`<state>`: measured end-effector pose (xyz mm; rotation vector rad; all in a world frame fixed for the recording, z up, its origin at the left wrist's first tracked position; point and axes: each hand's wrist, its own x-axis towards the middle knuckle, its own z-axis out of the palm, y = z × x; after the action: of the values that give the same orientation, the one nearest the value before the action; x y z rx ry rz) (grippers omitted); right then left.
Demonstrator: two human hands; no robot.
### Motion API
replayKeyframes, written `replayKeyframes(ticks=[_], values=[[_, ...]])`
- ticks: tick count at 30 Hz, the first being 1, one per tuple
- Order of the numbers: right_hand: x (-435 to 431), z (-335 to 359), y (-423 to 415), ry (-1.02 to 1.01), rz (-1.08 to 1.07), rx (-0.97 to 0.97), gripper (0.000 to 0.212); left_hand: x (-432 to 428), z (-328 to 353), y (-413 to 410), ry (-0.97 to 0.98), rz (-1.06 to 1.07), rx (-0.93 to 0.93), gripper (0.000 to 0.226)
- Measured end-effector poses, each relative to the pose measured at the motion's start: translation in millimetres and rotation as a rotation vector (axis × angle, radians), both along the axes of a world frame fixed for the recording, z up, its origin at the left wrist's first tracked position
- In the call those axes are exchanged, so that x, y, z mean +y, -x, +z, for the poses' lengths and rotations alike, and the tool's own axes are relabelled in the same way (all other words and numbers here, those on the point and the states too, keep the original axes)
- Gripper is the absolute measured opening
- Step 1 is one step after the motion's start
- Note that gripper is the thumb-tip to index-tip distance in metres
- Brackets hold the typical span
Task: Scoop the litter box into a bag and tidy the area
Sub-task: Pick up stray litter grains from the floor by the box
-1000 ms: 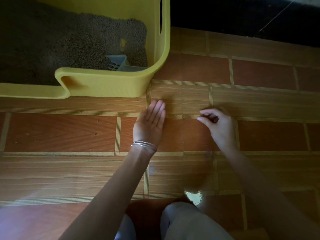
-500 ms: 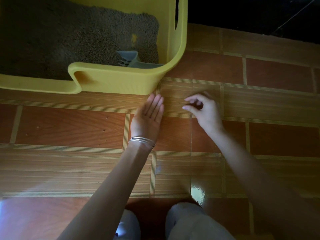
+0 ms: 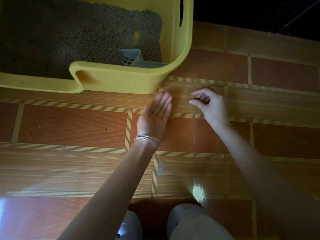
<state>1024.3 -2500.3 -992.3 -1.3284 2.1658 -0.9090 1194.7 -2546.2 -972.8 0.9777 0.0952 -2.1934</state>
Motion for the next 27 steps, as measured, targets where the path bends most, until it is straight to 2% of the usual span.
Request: replayKeyframes(ticks=[9,15,19,27], values=[[-15,7,-12,0.009,0.138,-0.010,0.022,1,-3,-4,0.028,0.033,-0.035,0.036],[-14,2,-10,0.047,0.290,0.149,0.022,0,-3,-5,0.021,0.014,-0.016,0.037],[4,-2,-7,0.086,0.338,0.170,0.023,2,-3,-5,0.035,-0.006,-0.016,0.036],[27,-6,-6,0.108,0.095,0.084,0.030,2,-3,-5,0.033,-0.022,-0.009,0.038]])
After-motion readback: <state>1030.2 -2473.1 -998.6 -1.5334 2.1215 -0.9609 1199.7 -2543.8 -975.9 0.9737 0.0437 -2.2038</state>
